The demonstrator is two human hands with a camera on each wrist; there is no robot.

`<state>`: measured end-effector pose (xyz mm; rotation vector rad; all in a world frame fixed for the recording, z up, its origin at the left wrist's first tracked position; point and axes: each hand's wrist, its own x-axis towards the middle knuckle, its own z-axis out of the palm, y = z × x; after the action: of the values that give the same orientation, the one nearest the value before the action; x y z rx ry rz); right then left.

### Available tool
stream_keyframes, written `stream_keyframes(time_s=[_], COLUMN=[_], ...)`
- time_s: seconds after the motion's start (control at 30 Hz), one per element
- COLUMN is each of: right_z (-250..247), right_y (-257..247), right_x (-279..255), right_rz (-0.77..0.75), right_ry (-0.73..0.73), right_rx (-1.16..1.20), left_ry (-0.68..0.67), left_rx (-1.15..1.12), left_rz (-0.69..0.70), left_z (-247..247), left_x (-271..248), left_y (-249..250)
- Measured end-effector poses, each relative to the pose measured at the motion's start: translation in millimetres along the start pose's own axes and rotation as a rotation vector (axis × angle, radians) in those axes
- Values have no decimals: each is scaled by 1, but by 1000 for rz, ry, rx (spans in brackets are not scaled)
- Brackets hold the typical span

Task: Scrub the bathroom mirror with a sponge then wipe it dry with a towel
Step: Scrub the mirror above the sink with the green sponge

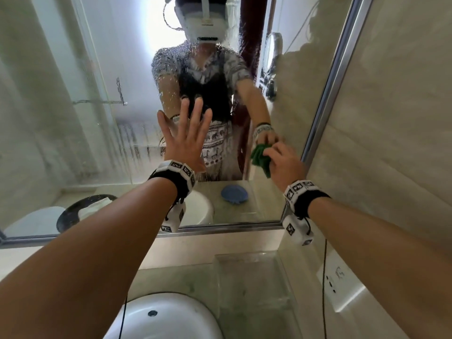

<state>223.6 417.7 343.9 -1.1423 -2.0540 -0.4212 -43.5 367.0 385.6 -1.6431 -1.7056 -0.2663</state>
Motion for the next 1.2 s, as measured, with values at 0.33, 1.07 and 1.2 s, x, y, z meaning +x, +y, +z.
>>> stream_keyframes(time_s=[0.33, 1.07, 1.2], right_z=[-35, -5, -10], right_y=[-52, -88, -104], right_x=[76, 70, 91], right_rz=[57, 2, 53], right_ry=[284, 282, 355], right_rx=[152, 135, 168], left_ry=[158, -8, -5], left_rx=[-36, -106, -106], left_rz=[39, -207, -213], left_z=[0, 28, 29], left_x=[-7, -39, -40], left_y=[-21, -80, -79])
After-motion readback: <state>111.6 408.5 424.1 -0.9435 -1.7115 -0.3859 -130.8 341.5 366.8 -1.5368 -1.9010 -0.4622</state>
